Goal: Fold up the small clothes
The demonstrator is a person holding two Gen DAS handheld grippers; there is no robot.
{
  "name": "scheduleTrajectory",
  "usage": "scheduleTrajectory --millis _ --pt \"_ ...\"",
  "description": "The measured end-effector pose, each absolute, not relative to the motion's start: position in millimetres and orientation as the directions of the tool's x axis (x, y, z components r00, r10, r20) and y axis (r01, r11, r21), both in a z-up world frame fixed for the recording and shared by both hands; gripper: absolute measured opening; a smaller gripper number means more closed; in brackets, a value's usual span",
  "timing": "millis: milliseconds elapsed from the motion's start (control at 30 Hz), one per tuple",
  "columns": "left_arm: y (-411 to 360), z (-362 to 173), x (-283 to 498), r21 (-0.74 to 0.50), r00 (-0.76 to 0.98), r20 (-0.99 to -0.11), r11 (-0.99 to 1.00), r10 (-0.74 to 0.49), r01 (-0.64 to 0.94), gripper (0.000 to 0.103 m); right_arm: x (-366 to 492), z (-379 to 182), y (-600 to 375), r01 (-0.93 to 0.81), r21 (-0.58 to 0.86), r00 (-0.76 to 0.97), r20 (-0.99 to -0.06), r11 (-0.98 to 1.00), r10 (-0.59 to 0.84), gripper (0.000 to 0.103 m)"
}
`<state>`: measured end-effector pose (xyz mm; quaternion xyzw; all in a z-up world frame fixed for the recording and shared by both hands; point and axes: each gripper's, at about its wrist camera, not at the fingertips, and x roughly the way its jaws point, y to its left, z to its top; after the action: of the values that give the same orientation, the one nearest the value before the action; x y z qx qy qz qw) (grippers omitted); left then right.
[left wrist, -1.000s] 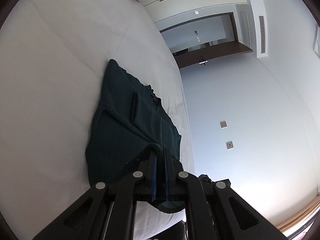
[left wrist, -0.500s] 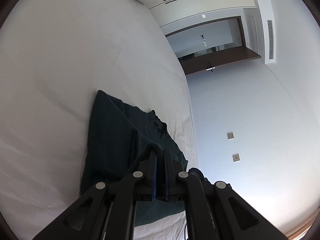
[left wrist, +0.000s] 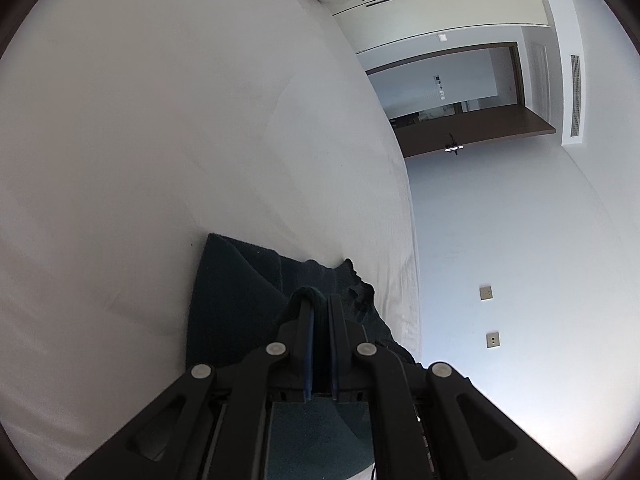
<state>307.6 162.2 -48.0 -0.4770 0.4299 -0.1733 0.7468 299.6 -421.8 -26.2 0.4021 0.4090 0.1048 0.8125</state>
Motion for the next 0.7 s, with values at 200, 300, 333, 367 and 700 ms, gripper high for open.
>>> scheduleTrajectory --millis 200,300,333,367,700 --pt "165.6 -70.1 320.6 -0.844 0.572 -0.514 0.494 -0.639 -0.207 0.006 315.0 -48.4 -430.2 0.216 0.761 0.661 -0.575 0.611 0.482 0.007" --pt "173.7 -77.3 322.3 -0.845 0.592 -0.518 0.479 -0.617 -0.239 0.03 321.7 -64.5 -434.0 0.261 0.777 0.645 -0.582 0.573 0.496 0.008" --pt "177.6 -78.5 320.2 -0.854 0.599 -0.506 0.458 -0.621 -0.247 0.041 323.2 -67.9 -432.9 0.269 0.774 0.638 -0.589 0.573 0.496 0.008" --pt "181.6 -78.4 317.0 -0.861 0.611 -0.496 0.443 -0.617 -0.251 0.056 323.8 -69.2 -431.2 0.267 0.77 0.639 -0.591 0.579 0.492 0.008" --pt "143.5 -35.3 285.3 -0.774 0.618 -0.548 0.621 -0.564 -0.12 0.058 322.2 -27.9 -408.6 0.194 0.677 0.686 -0.611 0.71 0.395 0.08"
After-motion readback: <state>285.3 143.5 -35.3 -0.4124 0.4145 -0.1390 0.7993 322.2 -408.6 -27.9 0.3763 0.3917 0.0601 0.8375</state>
